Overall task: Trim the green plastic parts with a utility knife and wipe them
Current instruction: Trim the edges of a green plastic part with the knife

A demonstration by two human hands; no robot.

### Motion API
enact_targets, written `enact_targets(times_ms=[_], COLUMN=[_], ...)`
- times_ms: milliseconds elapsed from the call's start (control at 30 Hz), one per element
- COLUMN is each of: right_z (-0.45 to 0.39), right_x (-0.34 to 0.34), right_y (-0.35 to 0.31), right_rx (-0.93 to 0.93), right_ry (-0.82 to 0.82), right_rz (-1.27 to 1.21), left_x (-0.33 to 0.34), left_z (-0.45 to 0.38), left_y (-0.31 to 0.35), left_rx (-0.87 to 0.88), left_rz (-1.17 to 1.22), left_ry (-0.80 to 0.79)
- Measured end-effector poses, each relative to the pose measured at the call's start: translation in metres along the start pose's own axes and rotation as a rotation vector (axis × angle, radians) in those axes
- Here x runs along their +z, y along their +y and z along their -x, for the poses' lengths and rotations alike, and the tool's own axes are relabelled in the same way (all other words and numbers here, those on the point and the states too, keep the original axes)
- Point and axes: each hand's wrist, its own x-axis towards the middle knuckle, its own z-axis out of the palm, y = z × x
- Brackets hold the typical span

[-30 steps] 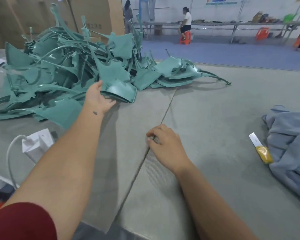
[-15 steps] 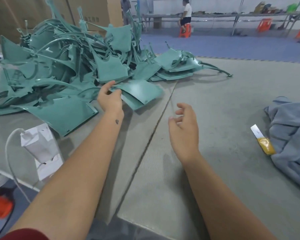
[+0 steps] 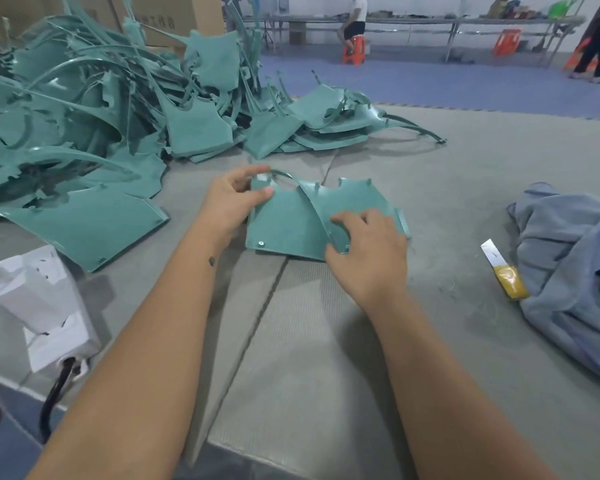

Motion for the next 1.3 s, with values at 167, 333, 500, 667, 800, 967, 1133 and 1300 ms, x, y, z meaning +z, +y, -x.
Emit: enact_targets(times_ms=[167, 333, 500, 667, 800, 967, 1133, 1300], right_z=[0.0, 0.002, 0.001, 0.006, 0.002, 0.025, 0.028, 0.029], right_x=[-0.01, -0.012, -0.007, -0.022, -0.054, -0.077, -0.076, -0.079], right_y=[-0.002, -0.005, -0.004, 0.001, 0.048, 0.118, 0.125, 0.125], right_rx=[-0.078, -0.143, 0.049, 0.21, 0.223, 0.411, 0.487, 0.351], right_ry=[0.226, 0.496, 0.289, 0.184, 0.278, 0.139, 0.071, -0.038], right_rz=[0.011, -0.024, -0.119, -0.433, -0.21, 0.222, 0.362, 0.463], left_x=[-0.02, -0.014, 0.072, 0.135, 0.157, 0.158, 0.159, 0.15], left_z=[-0.005, 0.004, 0.032, 0.051, 0.048, 0.047, 0.051, 0.055], left_y=[0.006, 0.001, 0.022, 0.009, -0.014, -0.021, -0.019, -0.017], left_rx=[0.052, 0.129, -0.017, -0.19, -0.113, -0.066, -0.025, 0.022], left_rz=[-0.194, -0.915, -0.332, 0.08, -0.11, -0.222, -0.198, -0.036], left_ry=[0.274, 0.688, 0.021, -0.04, 0.093, 0.15, 0.181, 0.059])
